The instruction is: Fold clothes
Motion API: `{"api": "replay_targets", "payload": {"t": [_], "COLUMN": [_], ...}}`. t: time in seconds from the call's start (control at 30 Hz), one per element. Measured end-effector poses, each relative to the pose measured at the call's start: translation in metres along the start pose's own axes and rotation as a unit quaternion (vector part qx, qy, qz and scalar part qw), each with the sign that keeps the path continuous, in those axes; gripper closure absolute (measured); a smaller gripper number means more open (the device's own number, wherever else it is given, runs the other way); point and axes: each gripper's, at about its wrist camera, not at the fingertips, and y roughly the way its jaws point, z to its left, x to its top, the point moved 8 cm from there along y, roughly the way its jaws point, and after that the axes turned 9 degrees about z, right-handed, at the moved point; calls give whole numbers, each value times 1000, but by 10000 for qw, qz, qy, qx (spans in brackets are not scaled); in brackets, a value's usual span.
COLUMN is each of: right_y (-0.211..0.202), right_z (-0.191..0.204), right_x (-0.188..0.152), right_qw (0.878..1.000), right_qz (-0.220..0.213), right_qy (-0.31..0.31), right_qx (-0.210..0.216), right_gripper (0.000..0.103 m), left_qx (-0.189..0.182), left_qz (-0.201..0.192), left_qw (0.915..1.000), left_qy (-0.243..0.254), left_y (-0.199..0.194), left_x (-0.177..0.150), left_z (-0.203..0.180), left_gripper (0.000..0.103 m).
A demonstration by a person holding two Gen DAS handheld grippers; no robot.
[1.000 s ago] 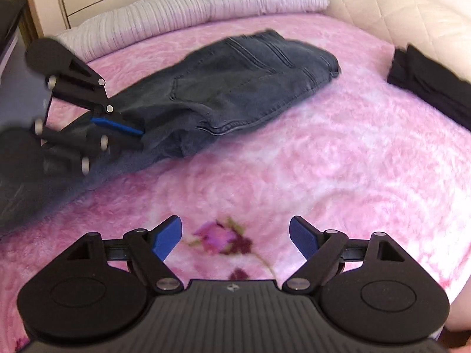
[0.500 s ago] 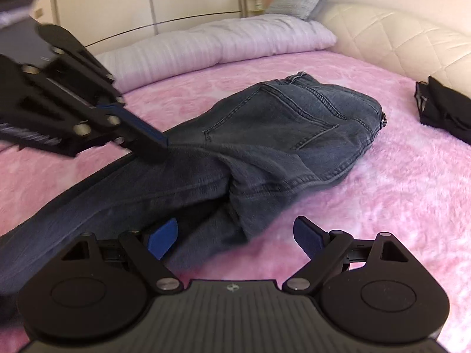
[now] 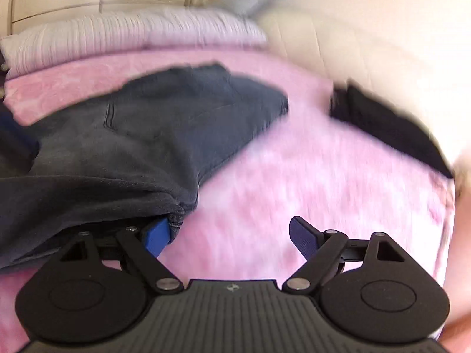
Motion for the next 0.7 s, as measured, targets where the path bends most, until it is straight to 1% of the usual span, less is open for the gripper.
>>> {"api": "replay_targets", "payload": {"t": [0.1,0.17,0.23,0.3,0.33,0.37,0.4,0.43,0.47,0.53,0.57,0.6,0.63,0.7], "right_y": [-15,-13,-9,-6,-5,-4,0,4,4,0,-3,-8,-13,-22], "right_z": [8,11,17,28,33,35,32,29,23,7,0,-5,-11,-15], "right_x": [3,5,7,9,9,11,12,14,11,5,0,-5,-9,-11], "right_qw": [9984,9986,9986,9975,9969,9972,9976,9979,9985,9997,9999,9997,9993,9987], "right_qz": [-254,-182,-127,-205,-246,-259,-238,-215,-163,4,114,242,370,467], "right_qy": [-439,-442,-511,-670,-750,-699,-642,-584,-523,-230,-99,-14,69,184], "right_qx": [-264,-205,-105,-48,-21,22,89,157,64,3,11,-33,-79,134], "right_gripper": [20,18,17,16,15,14,13,12,10,10,11,12,15,16], "left_qx": [-179,-185,-67,113,226,340,443,570,694,883,973,1062,1143,1360], "left_qz": [87,53,-9,-36,-14,13,39,95,152,283,351,430,573,820], "left_qw": [9997,9998,9999,9992,9985,9977,9967,9953,9936,9896,9869,9838,9798,9714], "left_qy": [139,55,-157,-382,-489,-586,-678,-778,-876,-1102,-1241,-1382,-1538,-1767], "left_y": [7,6,2,-2,-3,-4,-4,-3,-3,-2,-1,0,3,9], "left_x": [-7,-11,-15,-21,-22,-25,-27,-29,-31,-37,-42,-46,-53,-69], "left_z": [-17,-17,-8,7,16,24,32,43,53,73,83,94,107,129], "left_gripper": [96,96,96,95,93,88,85,85,85,84,80,75,73,71]}}
